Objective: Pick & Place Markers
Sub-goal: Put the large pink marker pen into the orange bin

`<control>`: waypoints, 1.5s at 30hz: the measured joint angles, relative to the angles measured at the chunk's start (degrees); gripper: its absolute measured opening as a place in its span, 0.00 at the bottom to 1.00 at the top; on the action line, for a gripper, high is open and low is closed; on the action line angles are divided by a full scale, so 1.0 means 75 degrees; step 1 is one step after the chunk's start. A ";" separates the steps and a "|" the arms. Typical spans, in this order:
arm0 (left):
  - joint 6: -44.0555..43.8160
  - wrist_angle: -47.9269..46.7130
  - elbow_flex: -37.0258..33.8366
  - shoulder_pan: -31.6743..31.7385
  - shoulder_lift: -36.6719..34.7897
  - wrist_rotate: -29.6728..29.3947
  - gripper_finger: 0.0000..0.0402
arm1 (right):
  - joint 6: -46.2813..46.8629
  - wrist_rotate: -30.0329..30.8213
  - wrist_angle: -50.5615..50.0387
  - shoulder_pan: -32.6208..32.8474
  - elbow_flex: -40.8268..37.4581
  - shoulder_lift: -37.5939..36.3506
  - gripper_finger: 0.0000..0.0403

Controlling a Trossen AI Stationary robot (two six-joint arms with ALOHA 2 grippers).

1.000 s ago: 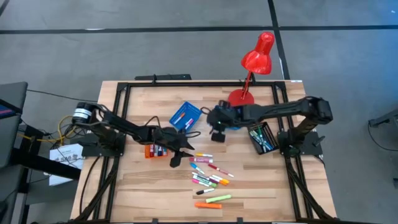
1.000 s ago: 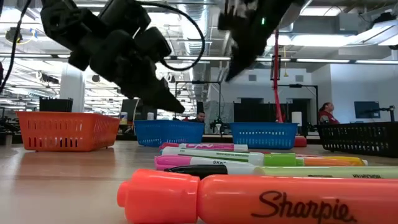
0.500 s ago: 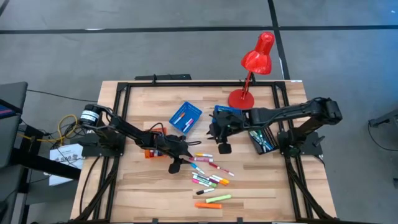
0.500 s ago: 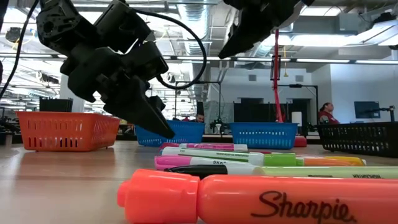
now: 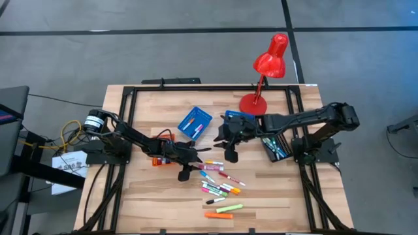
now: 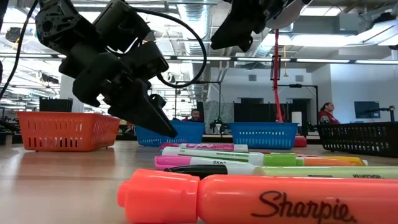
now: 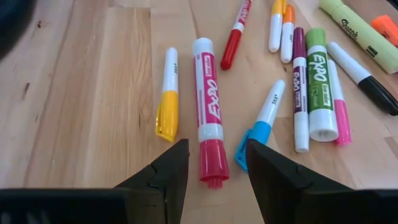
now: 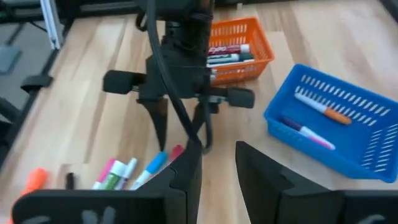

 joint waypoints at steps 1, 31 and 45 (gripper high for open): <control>0.0018 0.0000 0.0000 -0.0008 0.0000 0.0002 0.39 | 0.0164 0.0000 0.0003 0.0019 0.0000 0.0000 0.22; 0.0206 0.0100 -0.0009 -0.0110 0.0564 -0.0367 0.39 | 0.1218 0.0003 -0.0125 0.0084 0.0000 0.0006 0.22; 0.0297 0.0331 0.0006 -0.0108 0.0684 -0.0603 0.18 | 0.1160 0.0003 -0.0122 0.0078 0.0003 0.0009 0.22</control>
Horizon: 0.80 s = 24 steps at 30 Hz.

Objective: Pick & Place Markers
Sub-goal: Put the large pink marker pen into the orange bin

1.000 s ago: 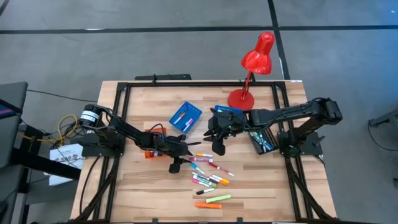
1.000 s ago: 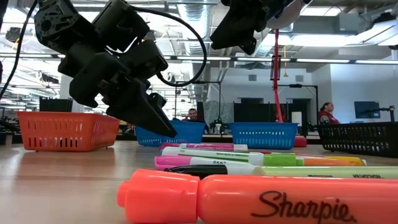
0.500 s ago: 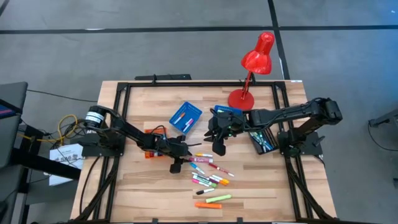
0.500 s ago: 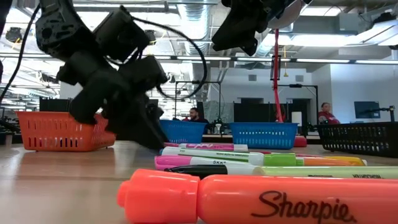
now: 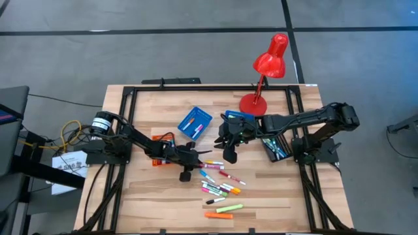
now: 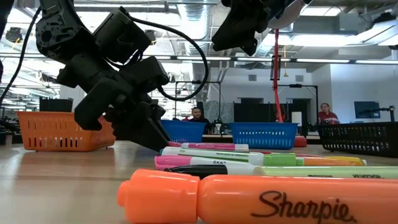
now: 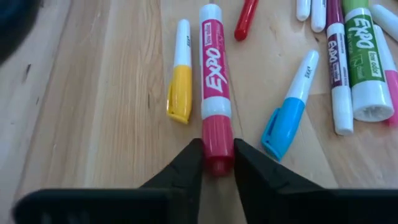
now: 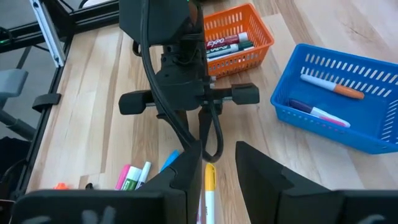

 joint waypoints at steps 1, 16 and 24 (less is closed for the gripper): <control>0.0000 0.0017 0.0000 0.0001 0.0001 -0.0001 0.16 | 0.0000 0.0000 0.0000 0.0000 0.0000 0.0000 0.22; -0.0116 -0.1039 -0.0009 -0.0002 -0.1948 -0.0378 0.16 | -0.0007 0.0002 0.0003 0.0000 0.0003 0.0000 0.22; 0.0016 -0.2012 -0.0006 0.0103 -0.3097 -0.1174 0.18 | -0.0009 0.0000 0.0036 -0.0041 0.0003 0.0000 0.22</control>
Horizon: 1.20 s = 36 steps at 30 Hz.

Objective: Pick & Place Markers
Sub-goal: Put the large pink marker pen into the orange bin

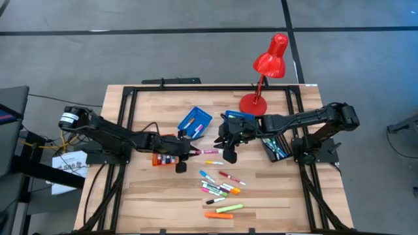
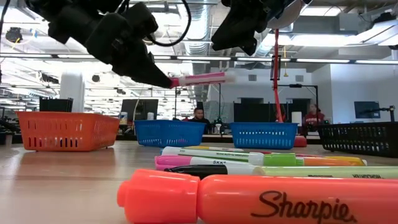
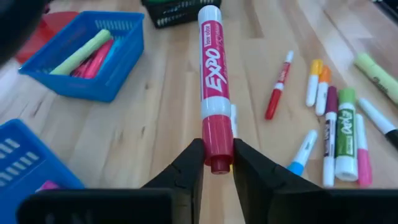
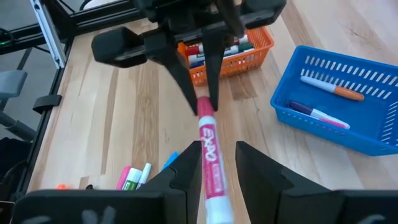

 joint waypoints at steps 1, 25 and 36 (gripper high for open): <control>-0.0011 -0.0043 0.0000 0.0030 -0.0013 -0.0011 0.18 | 0.0000 -0.0001 0.0001 -0.0013 0.0000 0.0000 0.22; -0.5942 -0.8281 0.0009 -0.0010 -0.4994 0.0052 0.19 | 0.0003 0.0003 -0.0063 -0.0160 0.0000 0.0000 0.22; -0.7184 -0.9675 0.0003 -0.0138 -0.4823 -0.0068 0.19 | 0.0003 0.0000 -0.0048 -0.0160 0.0000 0.0000 0.22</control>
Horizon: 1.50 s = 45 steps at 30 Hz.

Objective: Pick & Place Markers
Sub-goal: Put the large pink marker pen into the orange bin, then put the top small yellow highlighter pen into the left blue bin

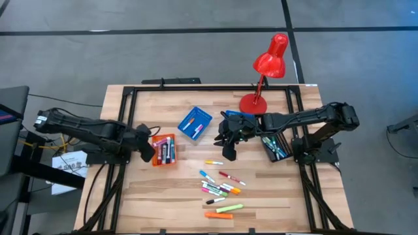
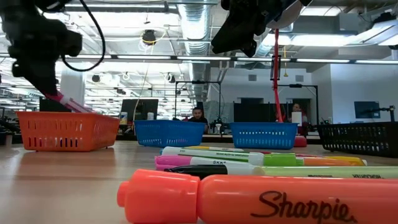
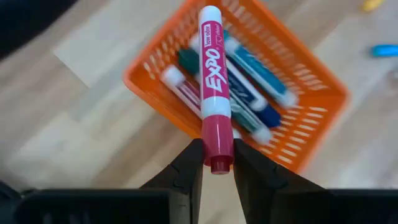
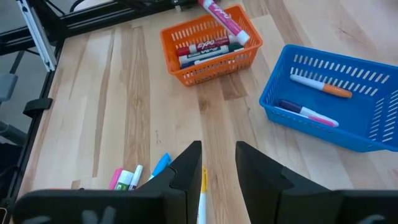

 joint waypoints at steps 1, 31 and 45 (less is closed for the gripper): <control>0.0038 0.0024 0.0000 0.0003 0.0145 -0.0088 0.19 | 0.0000 0.0001 0.0002 0.0000 0.0000 0.0000 0.22; 0.2956 0.3440 0.0548 -0.0002 0.1722 -0.0366 0.36 | 0.0054 0.0033 0.0371 0.0015 0.0005 0.0940 0.22; 0.3717 0.4245 0.0554 0.0001 0.1830 -0.0383 0.35 | -0.0106 -0.1242 0.0199 0.0337 -0.0010 0.2130 0.22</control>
